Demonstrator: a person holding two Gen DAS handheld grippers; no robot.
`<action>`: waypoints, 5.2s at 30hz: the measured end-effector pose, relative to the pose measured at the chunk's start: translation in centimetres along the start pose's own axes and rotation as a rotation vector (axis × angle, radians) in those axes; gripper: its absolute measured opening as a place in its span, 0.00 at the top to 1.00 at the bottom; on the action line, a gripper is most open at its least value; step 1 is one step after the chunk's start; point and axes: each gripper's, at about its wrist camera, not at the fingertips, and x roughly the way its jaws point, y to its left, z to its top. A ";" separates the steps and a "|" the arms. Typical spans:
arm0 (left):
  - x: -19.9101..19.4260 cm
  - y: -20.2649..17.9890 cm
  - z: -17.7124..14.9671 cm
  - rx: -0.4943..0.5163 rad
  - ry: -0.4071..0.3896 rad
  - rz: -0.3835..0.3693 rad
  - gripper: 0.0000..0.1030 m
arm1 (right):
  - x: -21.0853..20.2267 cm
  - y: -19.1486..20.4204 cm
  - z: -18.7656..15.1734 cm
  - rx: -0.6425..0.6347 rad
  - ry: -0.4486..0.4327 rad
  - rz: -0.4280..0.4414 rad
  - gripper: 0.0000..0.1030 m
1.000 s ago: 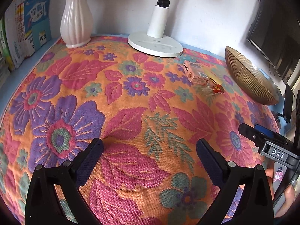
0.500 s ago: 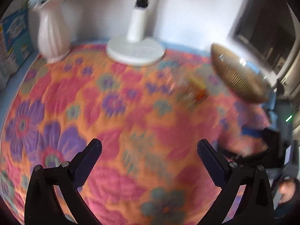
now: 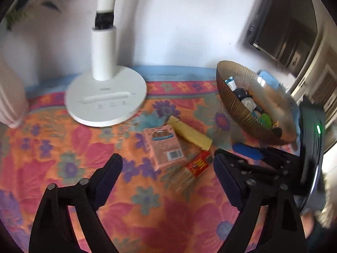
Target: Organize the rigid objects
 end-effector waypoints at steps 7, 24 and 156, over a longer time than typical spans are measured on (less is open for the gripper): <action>5.1 0.6 1.0 -0.054 0.103 0.027 0.43 | 2.3 2.3 1.5 -0.220 -0.047 -0.059 0.55; -0.1 4.7 -5.9 -0.057 0.068 0.130 0.61 | 2.2 3.8 0.0 -0.242 -0.009 -0.058 0.76; 1.4 -17.7 4.9 0.254 -0.081 0.002 0.64 | -13.7 -16.1 2.8 0.167 -0.128 -0.079 0.78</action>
